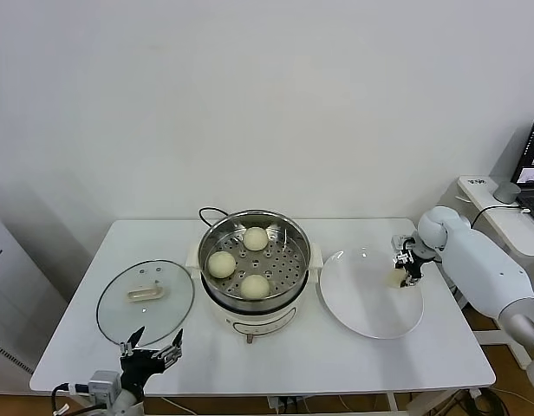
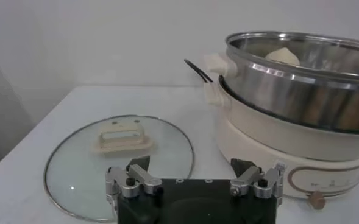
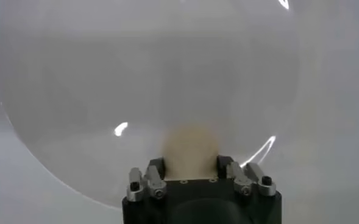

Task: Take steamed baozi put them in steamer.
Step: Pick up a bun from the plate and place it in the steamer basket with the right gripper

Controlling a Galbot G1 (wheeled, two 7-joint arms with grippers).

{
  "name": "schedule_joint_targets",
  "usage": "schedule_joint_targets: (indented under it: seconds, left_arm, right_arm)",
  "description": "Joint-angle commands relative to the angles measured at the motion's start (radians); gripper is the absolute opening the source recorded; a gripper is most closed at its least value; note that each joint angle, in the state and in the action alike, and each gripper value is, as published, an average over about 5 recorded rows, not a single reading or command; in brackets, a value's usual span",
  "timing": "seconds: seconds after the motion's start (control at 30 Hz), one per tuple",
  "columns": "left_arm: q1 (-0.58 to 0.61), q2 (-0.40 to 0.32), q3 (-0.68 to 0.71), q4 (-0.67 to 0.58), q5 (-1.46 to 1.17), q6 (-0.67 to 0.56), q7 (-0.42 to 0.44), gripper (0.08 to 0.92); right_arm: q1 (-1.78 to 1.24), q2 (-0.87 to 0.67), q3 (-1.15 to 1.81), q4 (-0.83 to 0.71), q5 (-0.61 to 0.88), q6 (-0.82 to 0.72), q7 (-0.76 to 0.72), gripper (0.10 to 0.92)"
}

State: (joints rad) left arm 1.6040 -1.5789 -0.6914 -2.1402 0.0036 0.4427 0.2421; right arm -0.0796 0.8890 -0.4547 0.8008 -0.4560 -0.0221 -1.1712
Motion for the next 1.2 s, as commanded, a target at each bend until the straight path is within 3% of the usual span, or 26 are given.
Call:
schedule_joint_targets:
  seconds: [0.03,0.33,0.57,0.8,1.2]
  left_arm:
    - [-0.005,0.000,0.003,-0.001,0.014,-0.002,-0.001,0.823]
    - [-0.017,-0.001,0.002,-0.002,0.085,-0.009,-0.009,0.823]
    - [-0.008,0.005,0.010,-0.029,0.105,-0.022,-0.017,0.823]
    - [-0.006,0.006,0.025,-0.051,0.106,-0.025,-0.017,0.823]
    - [-0.017,0.010,0.022,-0.042,0.096,-0.031,-0.017,0.823]
  right_arm:
    - [0.061,-0.053,-0.096,0.118,0.166,-0.090,-0.029,0.459]
    - [0.503,-0.132,-0.560,0.314,0.588,-0.295,-0.042,0.458]
    - [0.827,-0.026,-0.905,0.359,0.906,-0.426,-0.011,0.458]
    - [0.902,0.115,-0.977,0.359,1.069,-0.514,0.023,0.458]
    - [0.832,0.360,-1.009,0.295,1.158,-0.577,0.080,0.458]
